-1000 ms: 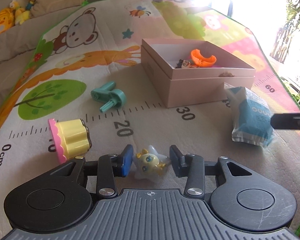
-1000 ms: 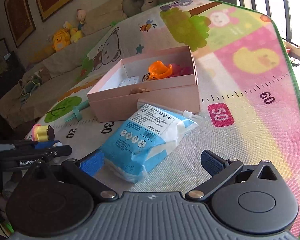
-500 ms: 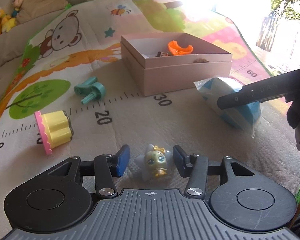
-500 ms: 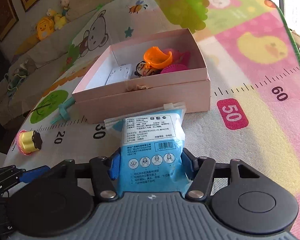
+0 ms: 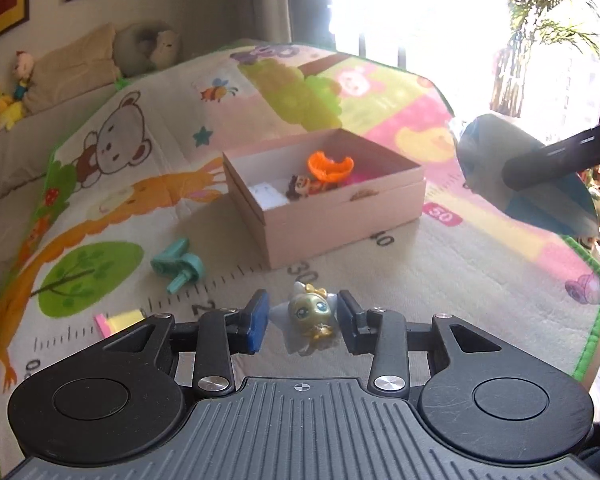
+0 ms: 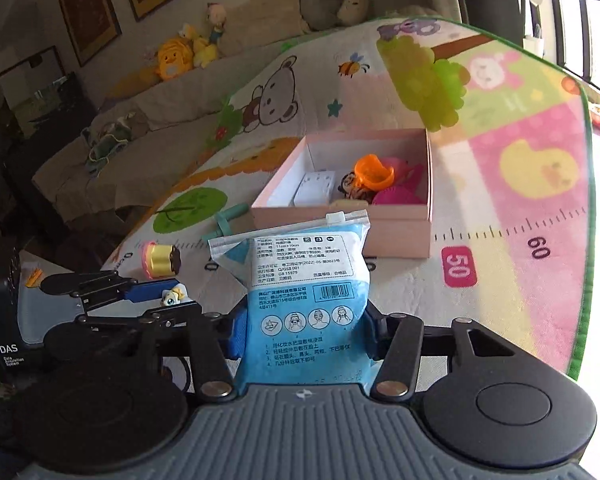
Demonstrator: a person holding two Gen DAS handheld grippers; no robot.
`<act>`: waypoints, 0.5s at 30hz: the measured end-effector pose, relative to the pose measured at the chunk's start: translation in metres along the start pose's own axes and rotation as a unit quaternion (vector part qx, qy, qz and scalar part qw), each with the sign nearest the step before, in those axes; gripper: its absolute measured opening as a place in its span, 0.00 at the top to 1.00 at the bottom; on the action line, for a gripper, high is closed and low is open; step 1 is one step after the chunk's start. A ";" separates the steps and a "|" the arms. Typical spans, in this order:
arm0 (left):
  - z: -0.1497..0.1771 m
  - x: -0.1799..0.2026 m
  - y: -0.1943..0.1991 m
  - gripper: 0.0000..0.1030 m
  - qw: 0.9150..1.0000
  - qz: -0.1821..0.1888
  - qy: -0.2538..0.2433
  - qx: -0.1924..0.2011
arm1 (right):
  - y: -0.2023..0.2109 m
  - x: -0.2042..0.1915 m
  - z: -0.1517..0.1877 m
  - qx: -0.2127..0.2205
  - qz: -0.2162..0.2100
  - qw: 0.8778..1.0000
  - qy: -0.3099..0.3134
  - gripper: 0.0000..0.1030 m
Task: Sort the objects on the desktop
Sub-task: 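Grasp the blue wipe packet with the right gripper while the left grasps the white figurine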
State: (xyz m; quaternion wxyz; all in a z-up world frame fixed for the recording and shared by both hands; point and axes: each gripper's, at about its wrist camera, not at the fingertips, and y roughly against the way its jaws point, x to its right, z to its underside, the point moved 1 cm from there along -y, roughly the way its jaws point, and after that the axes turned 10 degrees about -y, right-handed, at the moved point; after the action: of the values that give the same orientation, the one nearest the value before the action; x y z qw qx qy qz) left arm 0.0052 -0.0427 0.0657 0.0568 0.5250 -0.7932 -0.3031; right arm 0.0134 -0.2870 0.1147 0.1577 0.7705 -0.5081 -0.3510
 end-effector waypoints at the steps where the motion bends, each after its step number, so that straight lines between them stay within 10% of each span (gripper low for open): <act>1: -0.011 -0.002 -0.001 0.60 1.000 -0.006 -0.006 0.012 | 0.011 0.000 -0.016 0.025 0.000 1.000 0.002 0.49; 6: -0.084 -0.013 -0.037 0.58 0.995 -0.037 -0.031 0.084 | 0.039 -0.006 -0.090 0.124 0.011 0.992 0.022 0.49; 8: -0.100 -0.021 -0.065 0.43 0.996 -0.037 -0.010 0.082 | 0.034 -0.012 -0.113 0.139 0.013 0.990 0.028 0.49; 15: -0.040 -0.040 -0.056 0.12 0.997 -0.028 0.053 0.048 | -0.022 -0.008 -0.145 0.119 0.019 0.993 0.018 0.49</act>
State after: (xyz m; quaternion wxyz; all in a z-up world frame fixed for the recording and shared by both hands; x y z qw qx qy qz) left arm 0.0844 -0.0398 0.0767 0.0652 0.5642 -0.7879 -0.2381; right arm 0.1276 -0.2865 0.2067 0.0814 0.7802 -0.5579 -0.2709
